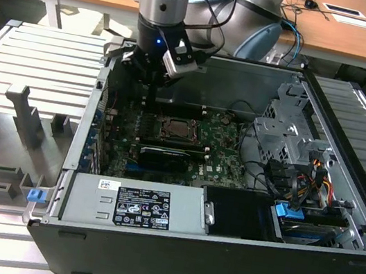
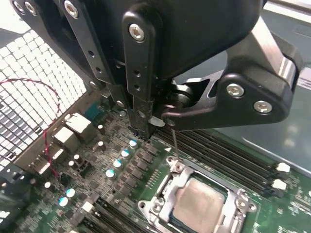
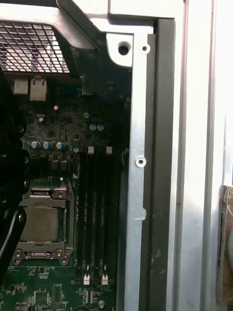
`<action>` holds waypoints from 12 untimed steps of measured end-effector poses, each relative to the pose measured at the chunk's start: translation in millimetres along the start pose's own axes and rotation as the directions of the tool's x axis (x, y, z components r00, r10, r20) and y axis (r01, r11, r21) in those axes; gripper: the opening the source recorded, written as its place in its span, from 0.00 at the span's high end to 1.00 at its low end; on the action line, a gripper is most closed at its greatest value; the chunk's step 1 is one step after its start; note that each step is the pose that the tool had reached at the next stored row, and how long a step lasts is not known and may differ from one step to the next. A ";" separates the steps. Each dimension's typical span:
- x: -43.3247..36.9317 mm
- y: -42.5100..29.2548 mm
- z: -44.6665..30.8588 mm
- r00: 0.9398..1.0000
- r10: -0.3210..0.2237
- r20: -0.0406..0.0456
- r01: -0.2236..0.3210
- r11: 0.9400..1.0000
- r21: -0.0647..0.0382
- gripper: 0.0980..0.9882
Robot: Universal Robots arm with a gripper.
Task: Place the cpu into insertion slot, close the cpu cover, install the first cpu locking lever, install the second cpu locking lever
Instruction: 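Install the first cpu locking lever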
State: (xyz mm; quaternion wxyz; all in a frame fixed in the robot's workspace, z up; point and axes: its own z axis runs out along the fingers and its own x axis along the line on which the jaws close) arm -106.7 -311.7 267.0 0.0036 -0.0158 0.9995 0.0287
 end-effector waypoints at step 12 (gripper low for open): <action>1.3 12.5 6.3 1.000 -0.003 0.000 0.003 1.000 -0.002 0.99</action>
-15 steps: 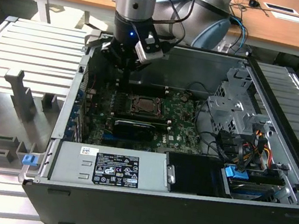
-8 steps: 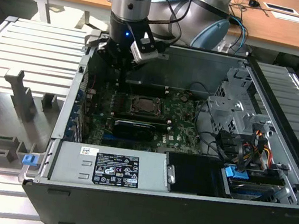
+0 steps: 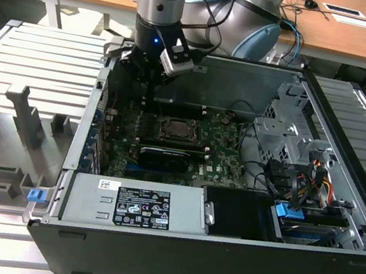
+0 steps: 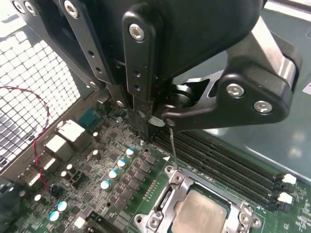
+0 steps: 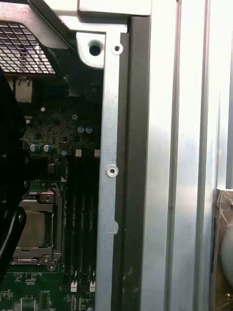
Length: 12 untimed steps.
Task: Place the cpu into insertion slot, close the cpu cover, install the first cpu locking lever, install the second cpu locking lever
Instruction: 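Install the first cpu locking lever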
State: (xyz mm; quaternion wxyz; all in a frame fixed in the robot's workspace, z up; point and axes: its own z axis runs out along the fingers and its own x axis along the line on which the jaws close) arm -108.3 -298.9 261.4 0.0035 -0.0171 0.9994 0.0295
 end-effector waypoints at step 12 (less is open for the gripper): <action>-14.2 5.3 2.9 1.000 0.000 0.000 0.000 1.000 0.000 0.99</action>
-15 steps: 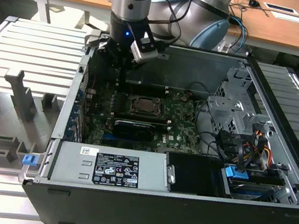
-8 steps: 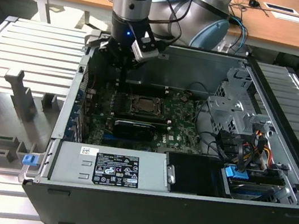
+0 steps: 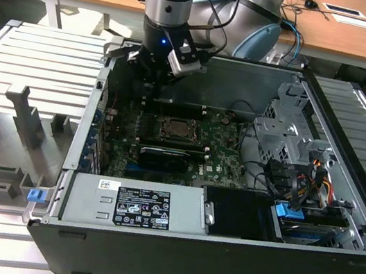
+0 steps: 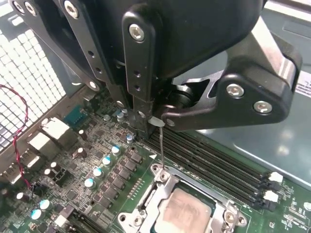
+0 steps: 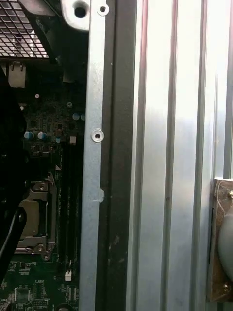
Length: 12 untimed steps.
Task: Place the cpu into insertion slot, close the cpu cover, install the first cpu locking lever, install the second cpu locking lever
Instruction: 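Install the first cpu locking lever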
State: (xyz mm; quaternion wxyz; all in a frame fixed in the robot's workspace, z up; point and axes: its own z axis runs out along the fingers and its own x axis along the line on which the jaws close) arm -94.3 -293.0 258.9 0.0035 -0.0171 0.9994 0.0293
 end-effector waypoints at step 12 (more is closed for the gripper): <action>-13.2 -0.5 1.6 1.000 0.000 0.000 0.000 1.000 0.011 0.99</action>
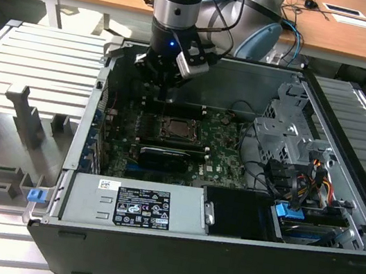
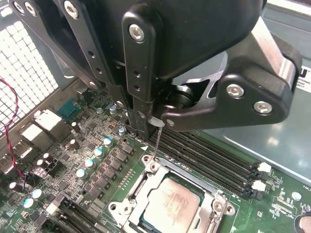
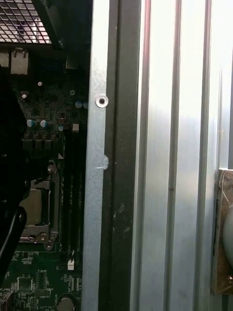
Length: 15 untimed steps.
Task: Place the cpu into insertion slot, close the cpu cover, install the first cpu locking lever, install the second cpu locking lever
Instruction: 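Install the first cpu locking lever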
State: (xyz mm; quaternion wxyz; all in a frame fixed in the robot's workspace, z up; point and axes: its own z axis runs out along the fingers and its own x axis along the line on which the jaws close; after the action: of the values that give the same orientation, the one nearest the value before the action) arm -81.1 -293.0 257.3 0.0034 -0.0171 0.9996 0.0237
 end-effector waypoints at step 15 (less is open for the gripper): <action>-9.8 -0.4 0.6 1.000 0.000 0.000 0.000 1.000 0.001 0.99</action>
State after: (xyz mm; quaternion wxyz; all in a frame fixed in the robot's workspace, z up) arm -71.3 -293.0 256.8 0.0034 -0.0171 0.9996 0.0233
